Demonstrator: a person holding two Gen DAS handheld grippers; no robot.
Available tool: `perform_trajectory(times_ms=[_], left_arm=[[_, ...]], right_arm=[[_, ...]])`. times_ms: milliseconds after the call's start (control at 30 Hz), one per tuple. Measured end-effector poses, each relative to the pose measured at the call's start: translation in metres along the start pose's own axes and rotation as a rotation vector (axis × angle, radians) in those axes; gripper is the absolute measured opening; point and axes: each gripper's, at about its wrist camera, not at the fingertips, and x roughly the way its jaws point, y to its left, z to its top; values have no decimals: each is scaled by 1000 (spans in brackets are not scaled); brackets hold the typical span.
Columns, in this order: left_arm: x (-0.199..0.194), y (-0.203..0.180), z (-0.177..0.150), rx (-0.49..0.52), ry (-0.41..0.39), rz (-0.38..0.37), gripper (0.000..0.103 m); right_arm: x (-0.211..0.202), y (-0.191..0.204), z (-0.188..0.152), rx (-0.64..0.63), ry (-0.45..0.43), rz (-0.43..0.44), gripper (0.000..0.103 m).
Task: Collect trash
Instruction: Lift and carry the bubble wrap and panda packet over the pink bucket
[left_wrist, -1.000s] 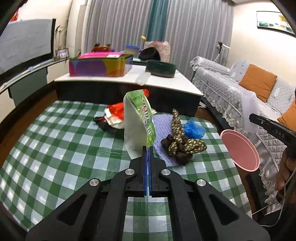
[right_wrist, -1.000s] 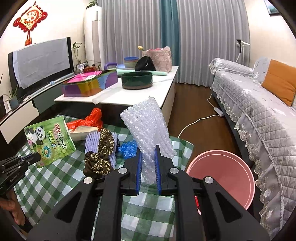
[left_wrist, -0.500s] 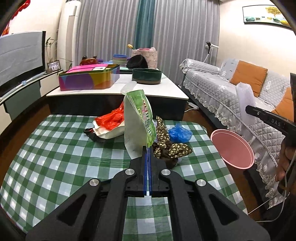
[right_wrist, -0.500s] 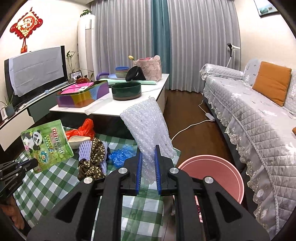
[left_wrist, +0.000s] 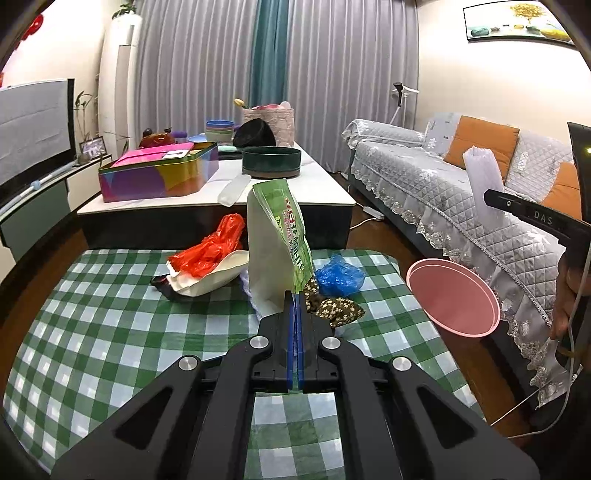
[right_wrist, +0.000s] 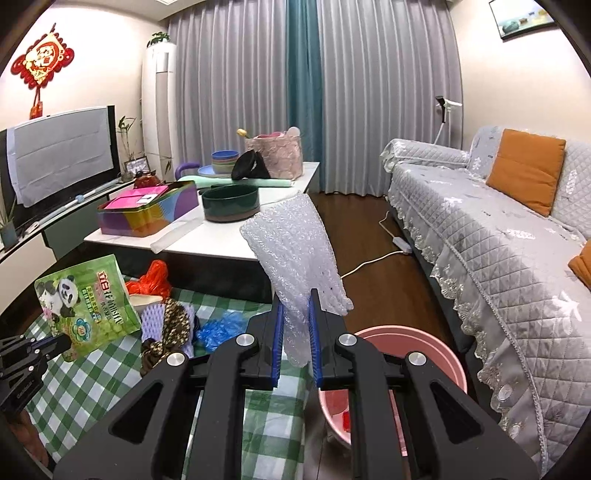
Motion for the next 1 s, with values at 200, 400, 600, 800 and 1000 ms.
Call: perform_trajectory(times_ms=[200, 400, 600, 800, 1000], left_arm=[[6, -10, 8, 24, -2, -12, 1], [14, -20, 15, 44, -2, -26, 1], [23, -37, 22, 73, -3, -53, 1], [33, -56, 29, 95, -3, -82, 1], [45, -75, 37, 120, 2, -109, 1]], right_arm=[[0, -10, 5, 12, -11, -26, 13], [2, -20, 8, 22, -16, -48, 13], [1, -31, 12, 30, -24, -79, 13], [2, -47, 10, 59, -20, -106, 13], [2, -62, 7, 92, -13, -134, 13]])
